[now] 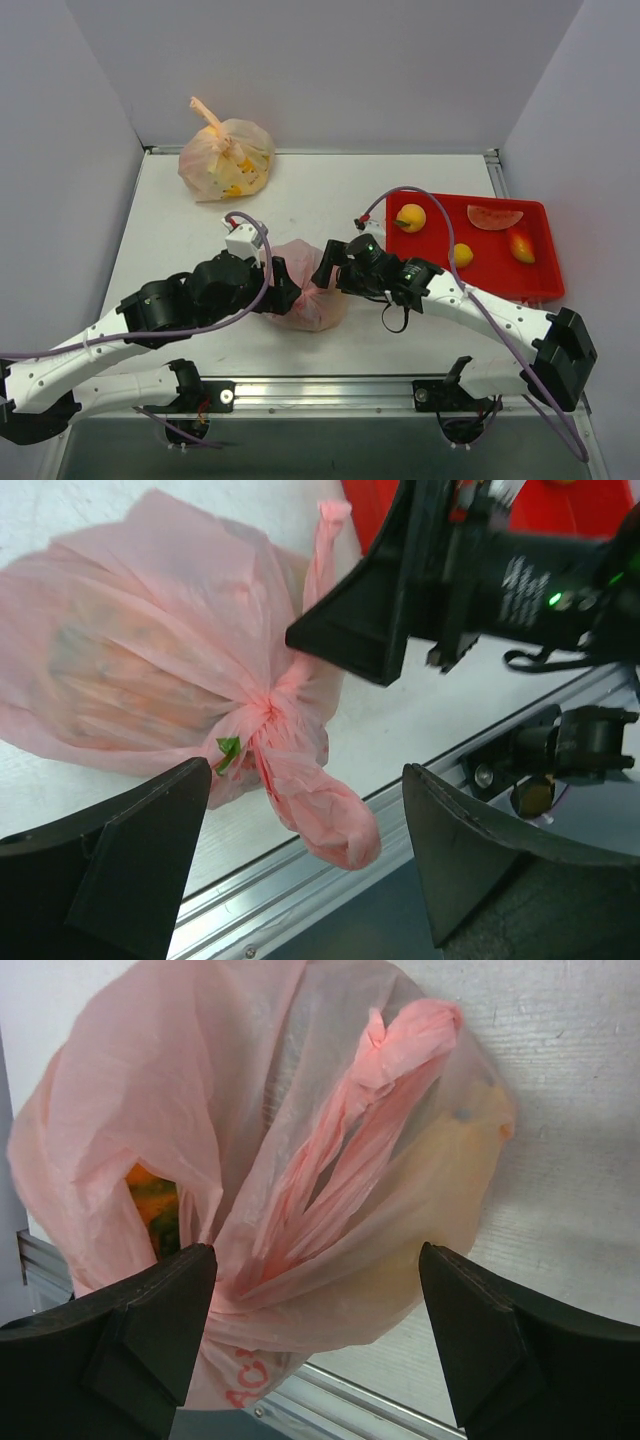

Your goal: Untie the knot of the plastic bag and take out the fruit

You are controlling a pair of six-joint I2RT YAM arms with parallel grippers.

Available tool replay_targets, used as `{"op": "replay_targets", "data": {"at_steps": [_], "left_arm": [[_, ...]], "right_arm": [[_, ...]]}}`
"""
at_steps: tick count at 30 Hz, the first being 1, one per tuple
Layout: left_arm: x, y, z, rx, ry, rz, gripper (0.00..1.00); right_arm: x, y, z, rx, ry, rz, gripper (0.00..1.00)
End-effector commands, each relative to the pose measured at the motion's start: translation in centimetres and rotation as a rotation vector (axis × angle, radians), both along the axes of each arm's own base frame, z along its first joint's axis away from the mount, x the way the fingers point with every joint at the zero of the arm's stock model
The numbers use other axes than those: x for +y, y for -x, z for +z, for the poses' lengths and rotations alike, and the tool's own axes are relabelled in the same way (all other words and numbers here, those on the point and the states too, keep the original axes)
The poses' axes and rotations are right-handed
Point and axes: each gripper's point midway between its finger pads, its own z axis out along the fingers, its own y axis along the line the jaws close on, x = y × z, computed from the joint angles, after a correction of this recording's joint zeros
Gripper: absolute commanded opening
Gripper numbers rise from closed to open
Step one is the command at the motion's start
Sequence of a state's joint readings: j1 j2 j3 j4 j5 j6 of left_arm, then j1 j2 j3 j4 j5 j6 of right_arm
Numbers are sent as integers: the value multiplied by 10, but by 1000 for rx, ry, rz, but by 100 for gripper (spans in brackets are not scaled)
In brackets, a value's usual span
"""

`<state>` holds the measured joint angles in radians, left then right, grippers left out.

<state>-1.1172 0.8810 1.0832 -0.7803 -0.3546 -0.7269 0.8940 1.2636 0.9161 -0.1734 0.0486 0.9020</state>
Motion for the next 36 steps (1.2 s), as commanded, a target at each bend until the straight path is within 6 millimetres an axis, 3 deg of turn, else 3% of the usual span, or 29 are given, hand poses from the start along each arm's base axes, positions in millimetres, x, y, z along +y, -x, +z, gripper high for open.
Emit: {"op": "replay_targets", "data": {"at_steps": [1, 5, 6, 8, 9, 12, 18, 22, 27, 32, 35, 36], "left_arm": [[21, -13, 23, -53, -40, 93, 89], [31, -27, 20, -59, -131, 164, 89], [27, -31, 12, -51, -177, 159, 89], [21, -35, 9, -42, -209, 154, 89], [16, -40, 1, -32, -245, 159, 89], [5, -52, -11, -6, -299, 173, 89], [-1, -87, -32, 64, -345, 264, 88], [-17, -99, -37, 88, -297, 256, 85], [-44, -98, -53, 149, -259, 189, 85], [-48, -97, -77, 186, -278, 199, 80], [-33, -104, -90, 176, -324, 263, 56], [-23, -109, -86, 163, -320, 302, 37]], "right_arm": [[6, -2, -8, 9, -14, -31, 83], [6, 2, -19, 21, 9, -2, 53], [7, 1, -19, 14, 11, 4, 39], [8, -1, -18, -10, 28, 28, 27], [12, -5, -11, -28, 18, 37, 16], [17, -11, -3, -71, 32, 79, 0], [23, -17, 13, -159, 24, 131, 0], [24, -19, 21, -201, 10, 148, 0], [30, -22, 26, -227, -16, 165, 0], [31, -21, 27, -240, -28, 168, 0], [24, -21, 25, -247, -23, 149, 0], [21, -20, 21, -243, -16, 144, 0]]}}
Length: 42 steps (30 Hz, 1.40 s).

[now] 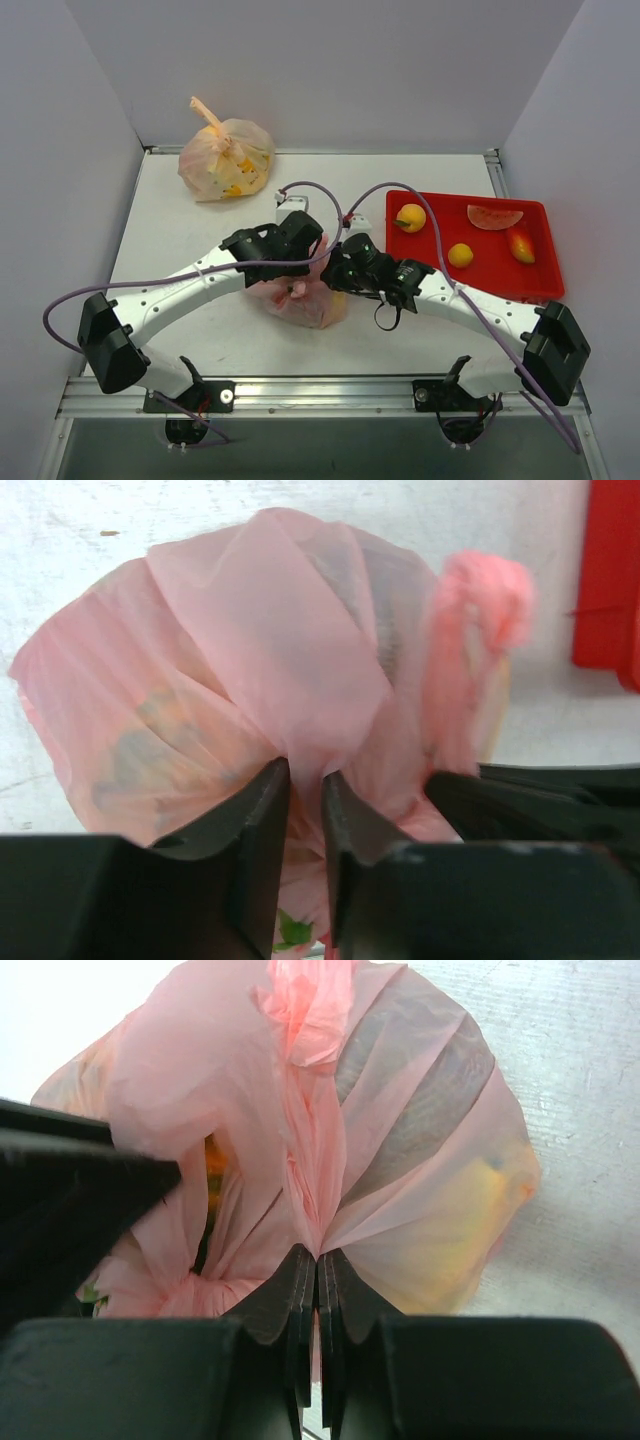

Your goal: Untie the knot of the plastic bag and take out the fruit

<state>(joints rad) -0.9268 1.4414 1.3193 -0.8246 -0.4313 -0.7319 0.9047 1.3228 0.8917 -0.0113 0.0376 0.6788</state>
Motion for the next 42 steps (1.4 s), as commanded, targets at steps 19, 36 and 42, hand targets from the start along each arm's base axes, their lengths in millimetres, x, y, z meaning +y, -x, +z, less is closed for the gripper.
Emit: {"op": "replay_targets", "data": {"at_steps": [19, 36, 42], "left_arm": [[132, -53, 38, -136, 131, 319, 0], [95, -31, 51, -86, 341, 256, 0], [94, -30, 52, -91, 341, 273, 0]], "right_arm": [[-74, -37, 35, -81, -123, -215, 15], [52, 27, 83, -160, -124, 344, 69], [78, 39, 64, -130, -81, 388, 66]]}}
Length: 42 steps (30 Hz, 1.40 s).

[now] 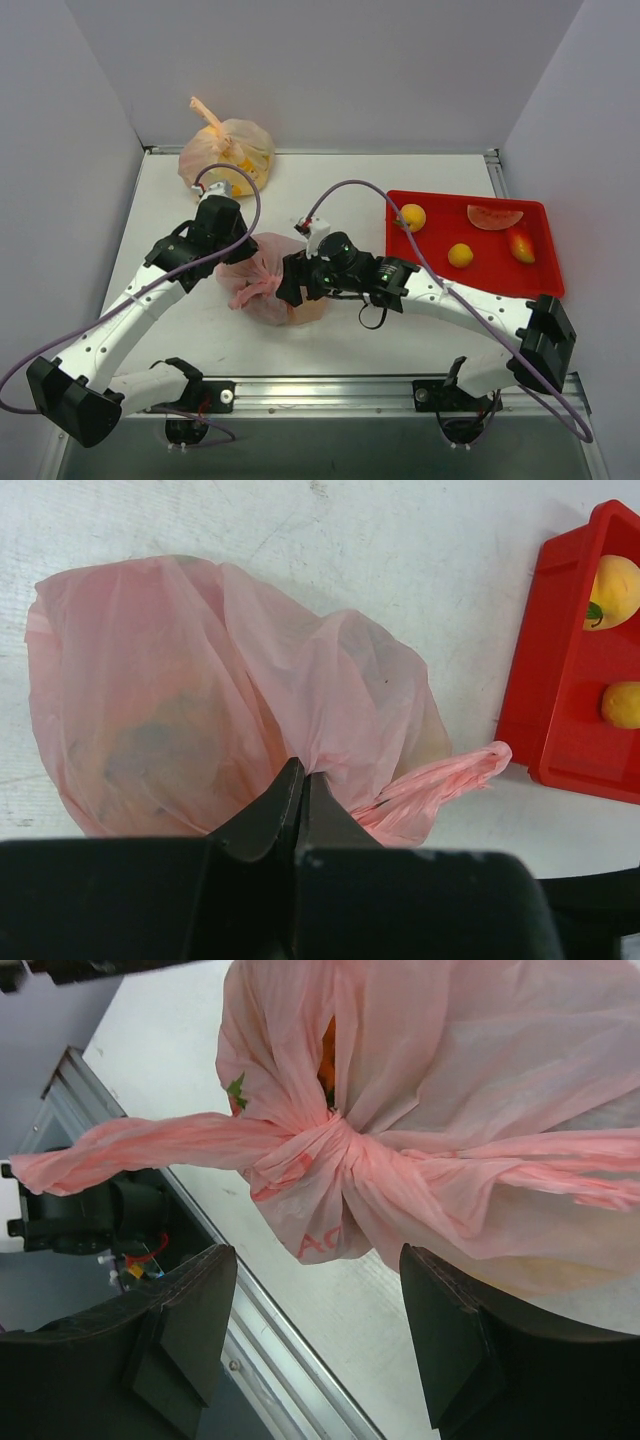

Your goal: Untie the knot of the plastic bag and take out the fruit

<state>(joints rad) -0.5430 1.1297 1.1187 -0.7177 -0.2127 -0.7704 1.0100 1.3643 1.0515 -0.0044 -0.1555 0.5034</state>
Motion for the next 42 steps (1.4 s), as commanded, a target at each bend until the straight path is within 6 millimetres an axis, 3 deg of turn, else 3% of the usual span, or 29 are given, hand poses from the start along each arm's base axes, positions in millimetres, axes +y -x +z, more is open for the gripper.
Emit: {"op": "replay_targets", "data": {"at_steps": [1, 6, 15, 18, 19, 20, 22, 28, 29, 31, 32, 33, 35, 37, 42], "left_arm": [[-3, -1, 21, -49, 44, 18, 0], [-5, 0, 22, -43, 45, 22, 0], [-1, 4, 18, -37, 26, 35, 0], [9, 2, 18, -48, -23, 59, 0], [14, 1, 18, -56, -45, 65, 0], [23, -3, 18, -59, -65, 90, 0], [35, -9, 21, -74, -101, 117, 0], [68, -38, 17, -40, -156, 191, 0], [72, -45, 19, -37, -157, 204, 0], [91, -55, 22, -33, -160, 253, 0], [96, -61, 24, -34, -158, 266, 0], [108, -65, 25, -32, -159, 296, 0], [116, -72, 26, -28, -159, 311, 0], [128, -76, 19, -4, -171, 331, 0], [148, -74, 2, 49, -171, 365, 0]], "right_arm": [[16, 0, 7, -28, -3, 18, 66], [28, 1, -14, 24, 16, 14, 63], [37, -23, -36, -10, 60, -68, 59], [30, -26, -39, -24, 75, -87, 34], [26, -28, -39, -28, 79, -96, 19], [18, -28, -47, -20, 96, -107, 12], [6, -29, -42, -26, 88, -127, 0], [-52, -41, -44, -41, 103, -264, 0], [-61, -41, -36, -53, 83, -286, 0], [-86, -47, -44, -49, 102, -353, 0], [-97, -50, -35, -66, 79, -395, 0], [-113, -54, -43, -63, 99, -442, 0], [-132, -59, -35, -88, 76, -517, 0], [-148, -61, -41, -71, 68, -586, 0], [-150, -54, -43, -39, 40, -581, 0]]}}
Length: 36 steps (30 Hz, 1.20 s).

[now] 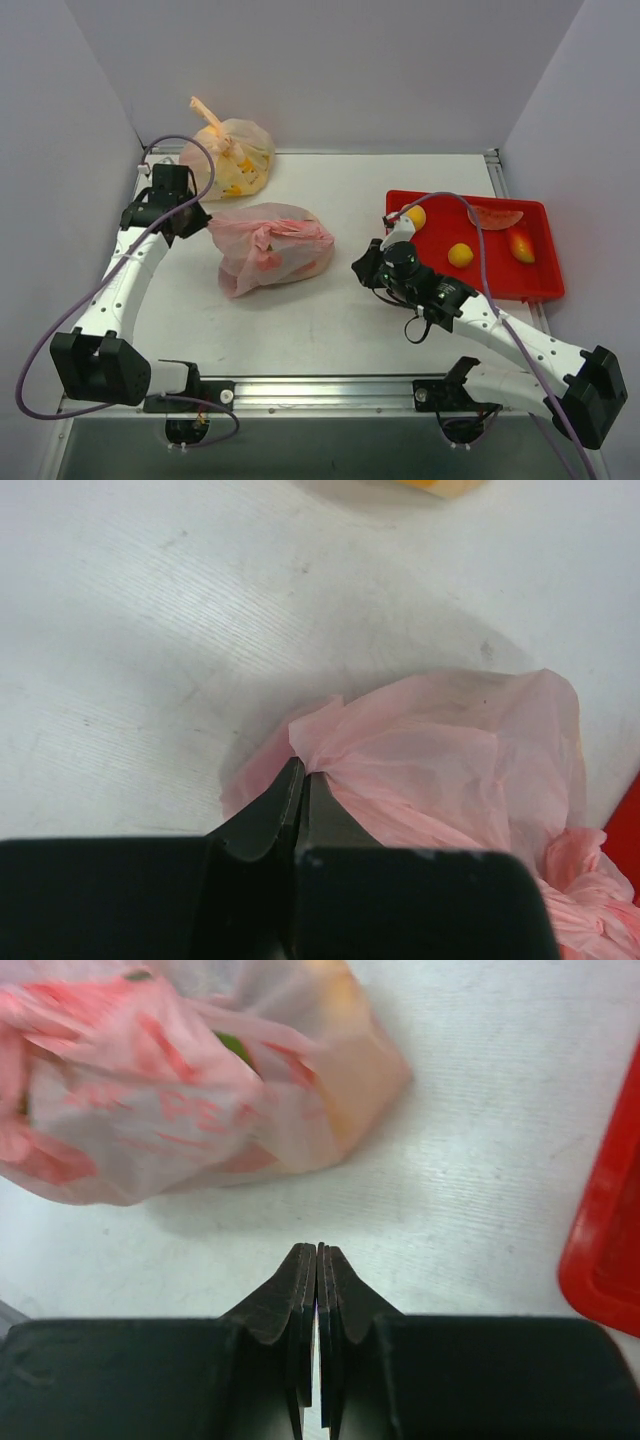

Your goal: Untie the knot of the plastic bag and take out the fruit

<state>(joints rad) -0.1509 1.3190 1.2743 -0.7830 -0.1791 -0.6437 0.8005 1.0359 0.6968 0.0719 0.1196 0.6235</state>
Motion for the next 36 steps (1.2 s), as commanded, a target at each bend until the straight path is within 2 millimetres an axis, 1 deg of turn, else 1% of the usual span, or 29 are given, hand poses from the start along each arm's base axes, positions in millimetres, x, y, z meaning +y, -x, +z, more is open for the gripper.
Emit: {"op": "replay_targets", "data": {"at_steps": [1, 2, 4, 5, 6, 7, 8, 9, 10, 11, 12, 13, 14, 15, 16, 17, 18, 19, 20, 21, 23, 25, 26, 28, 29, 31, 32, 35, 36], "left_arm": [[38, -8, 8, -30, -71, 85, 0], [41, -7, 6, -26, -60, 92, 0], [32, -6, 9, -34, -23, 49, 0], [27, -6, 12, -49, -7, 24, 2], [18, -6, 16, -62, 27, -19, 7], [13, -4, 19, -73, 28, -51, 17], [6, -2, 27, -106, 32, -83, 25], [1, 0, 31, -118, 35, -106, 42], [-6, 3, 36, -132, 41, -139, 48], [-10, 8, 43, -159, 46, -161, 52], [-19, 11, 49, -175, 49, -190, 64], [-24, 17, 57, -202, 45, -214, 68], [-28, 21, 60, -213, 37, -233, 73], [-42, 26, 63, -224, 33, -280, 76], [-46, 30, 68, -240, 18, -307, 82], [-50, 36, 73, -260, 6, -327, 84], [-54, 40, 73, -264, -1, -345, 85], [-63, 47, 76, -275, 1, -379, 89], [-66, 51, 74, -269, 4, -389, 91], [-67, 55, 71, -263, 10, -393, 91], [-76, 66, 72, -263, 39, -406, 93], [-77, 72, 65, -246, 49, -379, 96], [-81, 79, 63, -244, 56, -389, 97], [-81, 84, 54, -223, 68, -362, 97], [-84, 87, 51, -214, 73, -366, 97], [-86, 90, 43, -195, 84, -348, 98], [-86, 91, 38, -182, 85, -342, 97], [-89, 95, 30, -160, 96, -323, 97], [-90, 96, 29, -153, 105, -309, 98]], "right_arm": [[-19, 1, -18, 51, 46, -69, 0], [-17, 3, -18, 57, 39, -62, 0], [-11, 9, -15, 59, 34, -3, 1], [-10, 13, -15, 68, 52, 25, 5], [-8, 13, -5, 54, 56, 47, 17], [-4, 17, 0, 48, 59, 89, 24], [-2, 16, 8, 17, 85, 132, 31], [1, 15, 23, -9, 96, 158, 44], [5, 16, 32, -21, 102, 196, 50], [8, 15, 33, -34, 141, 246, 55], [9, 16, 35, -27, 167, 275, 63], [14, 10, 58, -68, 158, 289, 67], [19, 8, 57, -61, 180, 321, 70], [21, 5, 61, -80, 212, 354, 76], [25, -3, 77, -115, 212, 365, 78], [33, -7, 74, -98, 221, 405, 80], [34, -11, 74, -100, 244, 437, 83], [37, -21, 88, -117, 228, 445, 83], [43, -29, 79, -84, 242, 462, 84], [48, -30, 76, -67, 231, 500, 84], [58, -46, 77, -62, 226, 529, 86], [69, -51, 76, -56, 212, 575, 86], [76, -57, 71, -43, 214, 589, 86], [84, -60, 61, -18, 208, 617, 86], [88, -64, 48, 11, 218, 623, 86], [93, -68, 39, 29, 220, 631, 86], [95, -70, 29, 50, 227, 634, 84], [100, -67, 21, 55, 221, 641, 64], [101, -66, 21, 44, 223, 640, 49]]}}
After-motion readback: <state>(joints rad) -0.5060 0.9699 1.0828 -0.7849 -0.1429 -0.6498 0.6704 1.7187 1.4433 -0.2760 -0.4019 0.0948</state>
